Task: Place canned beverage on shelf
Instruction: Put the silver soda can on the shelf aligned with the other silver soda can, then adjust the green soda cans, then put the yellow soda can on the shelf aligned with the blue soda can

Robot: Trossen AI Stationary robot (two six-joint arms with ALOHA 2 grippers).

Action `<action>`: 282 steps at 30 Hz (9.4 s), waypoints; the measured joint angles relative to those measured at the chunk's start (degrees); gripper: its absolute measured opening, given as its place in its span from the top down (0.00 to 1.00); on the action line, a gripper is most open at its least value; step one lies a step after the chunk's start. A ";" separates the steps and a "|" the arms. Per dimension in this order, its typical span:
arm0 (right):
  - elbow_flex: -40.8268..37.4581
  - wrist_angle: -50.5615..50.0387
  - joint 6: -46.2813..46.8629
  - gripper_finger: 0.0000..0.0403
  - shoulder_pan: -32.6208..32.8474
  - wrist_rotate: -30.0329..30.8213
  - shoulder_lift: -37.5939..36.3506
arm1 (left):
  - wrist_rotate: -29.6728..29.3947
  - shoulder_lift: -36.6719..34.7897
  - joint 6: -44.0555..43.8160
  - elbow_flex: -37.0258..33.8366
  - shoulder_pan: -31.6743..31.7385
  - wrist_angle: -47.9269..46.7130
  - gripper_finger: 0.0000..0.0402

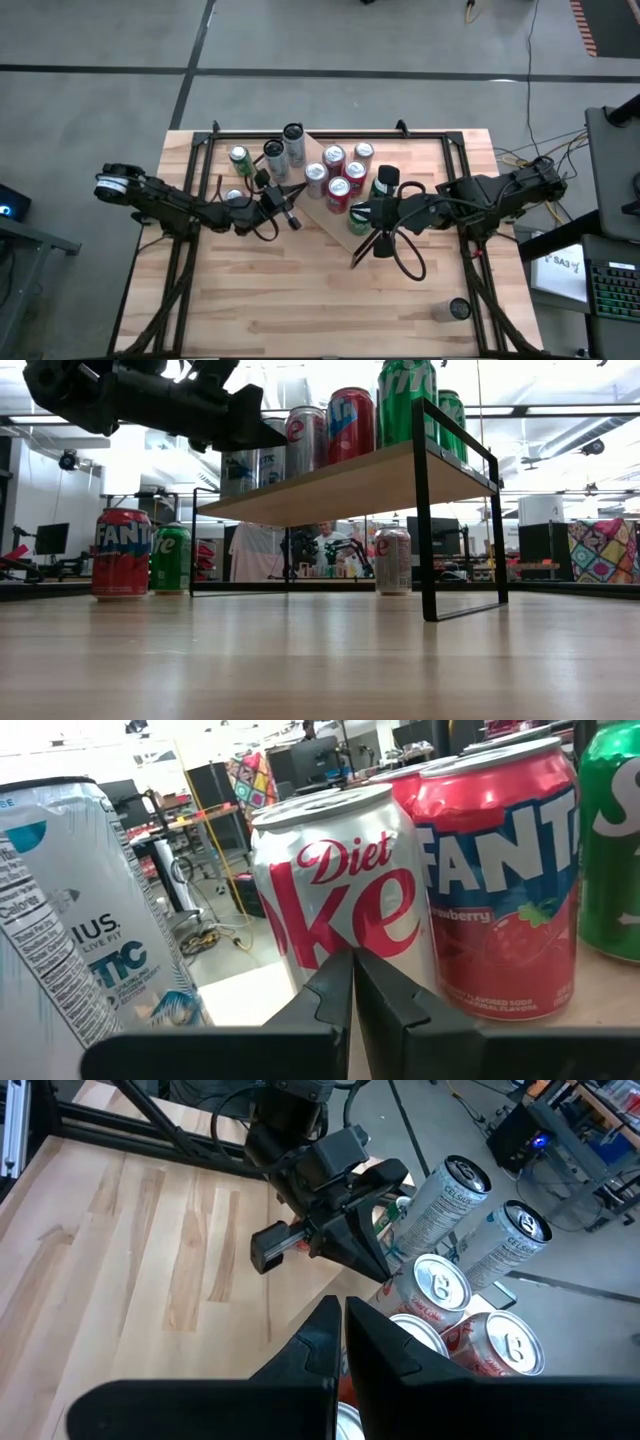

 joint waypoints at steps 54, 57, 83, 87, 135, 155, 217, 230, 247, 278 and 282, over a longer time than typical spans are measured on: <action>-0.04 -3.73 35.31 0.98 2.34 -3.46 4.57 | -4.74 -20.50 25.95 0.02 -19.83 2.45 1.00; -0.04 -6.28 35.30 0.98 2.34 -0.64 4.58 | -4.07 -20.60 26.80 0.02 -19.85 2.48 1.00; 0.70 -34.34 56.81 0.98 -9.46 11.73 2.03 | -4.07 -20.59 28.56 0.02 -19.83 2.51 1.00; 0.68 -34.29 56.85 0.98 -9.40 11.72 3.04 | -4.07 -20.59 28.79 0.02 -19.83 2.58 1.00; 6.25 -11.01 46.12 0.98 2.35 1.14 11.73 | -4.05 -20.61 28.59 0.07 -19.83 2.97 1.00; 6.25 -18.15 50.04 0.98 0.09 -0.13 12.76 | -4.07 -20.59 28.59 0.07 -19.83 2.95 1.00; 11.07 -17.48 51.92 0.98 1.87 -17.20 12.04 | -4.07 -20.57 28.76 0.07 -19.81 2.94 1.00; 10.79 -25.64 64.76 0.98 1.88 -32.39 12.07 | -4.07 -20.57 28.76 0.07 -19.81 2.93 1.00; 8.88 -46.75 91.69 0.98 16.39 -42.76 12.10 | -4.05 -20.57 28.33 0.07 -19.83 2.94 1.00; -13.09 -34.75 127.53 0.98 35.95 -35.06 -4.50 | -4.07 -20.57 22.76 0.07 -19.83 2.84 1.00; -14.49 -32.35 128.32 0.98 37.99 -34.87 -4.05 | -4.06 -20.57 22.48 0.07 -19.83 2.75 1.00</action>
